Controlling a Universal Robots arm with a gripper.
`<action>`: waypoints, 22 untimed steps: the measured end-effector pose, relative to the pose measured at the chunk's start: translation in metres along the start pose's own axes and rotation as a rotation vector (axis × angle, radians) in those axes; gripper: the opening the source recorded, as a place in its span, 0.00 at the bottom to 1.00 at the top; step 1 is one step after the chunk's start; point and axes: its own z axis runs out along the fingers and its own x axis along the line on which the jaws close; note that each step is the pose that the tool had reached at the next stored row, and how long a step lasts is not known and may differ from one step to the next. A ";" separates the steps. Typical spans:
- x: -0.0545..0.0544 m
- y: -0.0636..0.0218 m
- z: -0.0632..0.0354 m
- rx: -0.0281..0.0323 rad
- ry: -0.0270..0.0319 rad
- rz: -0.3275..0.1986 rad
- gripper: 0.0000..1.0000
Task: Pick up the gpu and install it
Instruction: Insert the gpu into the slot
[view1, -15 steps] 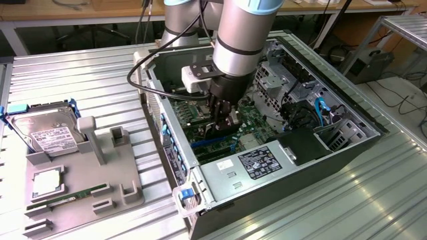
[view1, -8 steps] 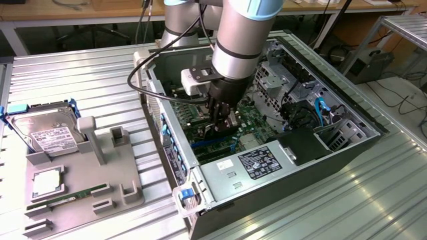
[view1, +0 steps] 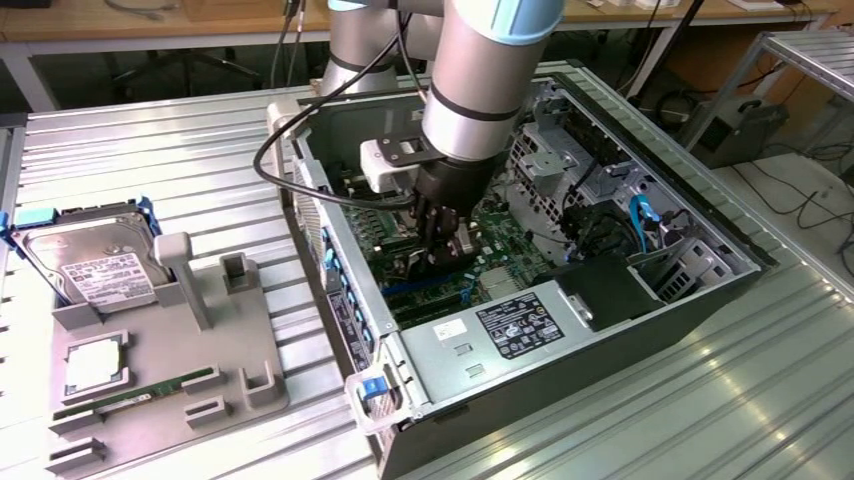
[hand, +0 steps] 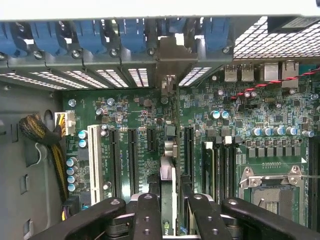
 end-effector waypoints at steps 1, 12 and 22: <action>0.000 0.0000 0.0005 -0.0009 -0.0001 0.000 0.26; -0.001 -0.0010 -0.0010 -0.0016 0.0050 0.000 0.26; -0.001 -0.0015 0.0010 -0.0014 0.0197 0.007 0.26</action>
